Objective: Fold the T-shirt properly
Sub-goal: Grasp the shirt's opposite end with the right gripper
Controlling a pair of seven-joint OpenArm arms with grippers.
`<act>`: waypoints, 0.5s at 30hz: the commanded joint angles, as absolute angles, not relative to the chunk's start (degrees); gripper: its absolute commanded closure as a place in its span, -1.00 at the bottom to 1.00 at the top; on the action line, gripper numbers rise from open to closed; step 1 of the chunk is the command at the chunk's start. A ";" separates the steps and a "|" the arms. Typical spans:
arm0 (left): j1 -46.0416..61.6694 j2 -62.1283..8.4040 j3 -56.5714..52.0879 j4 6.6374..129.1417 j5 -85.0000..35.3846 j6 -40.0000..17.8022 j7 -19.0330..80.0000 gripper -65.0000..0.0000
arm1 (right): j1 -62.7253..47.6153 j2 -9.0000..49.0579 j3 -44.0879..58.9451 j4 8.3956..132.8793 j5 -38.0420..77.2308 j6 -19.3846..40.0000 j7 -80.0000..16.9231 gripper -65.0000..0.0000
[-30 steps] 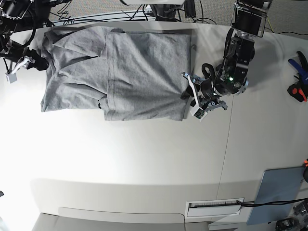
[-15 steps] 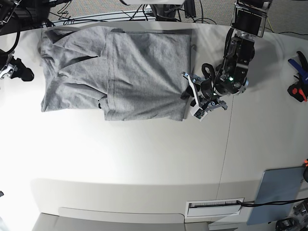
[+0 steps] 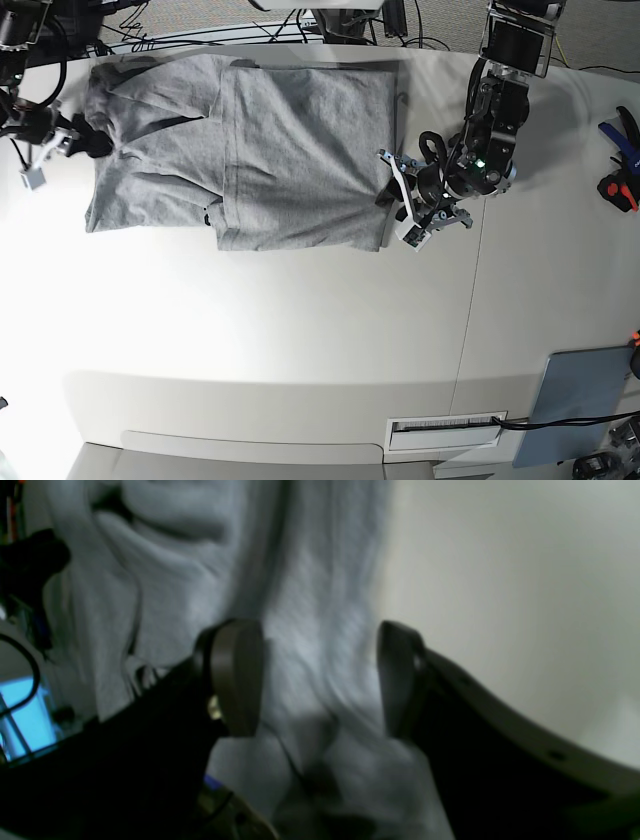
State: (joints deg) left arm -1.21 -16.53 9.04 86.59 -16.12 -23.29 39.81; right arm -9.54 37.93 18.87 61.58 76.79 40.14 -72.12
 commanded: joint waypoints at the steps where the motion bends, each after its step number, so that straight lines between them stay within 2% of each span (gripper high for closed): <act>1: -1.87 -16.84 8.82 87.37 -16.69 -23.14 39.27 0.29 | -9.19 39.18 18.63 62.17 76.73 40.00 -72.51 -0.10; 10: -1.74 -16.84 8.82 87.37 -16.69 -23.14 39.53 0.29 | -8.71 34.63 18.59 62.17 73.01 40.00 -70.70 -0.10; 15: -1.74 -16.84 8.82 87.37 -16.67 -23.14 39.57 0.29 | -8.73 34.28 18.87 62.17 74.00 40.00 -73.93 -0.10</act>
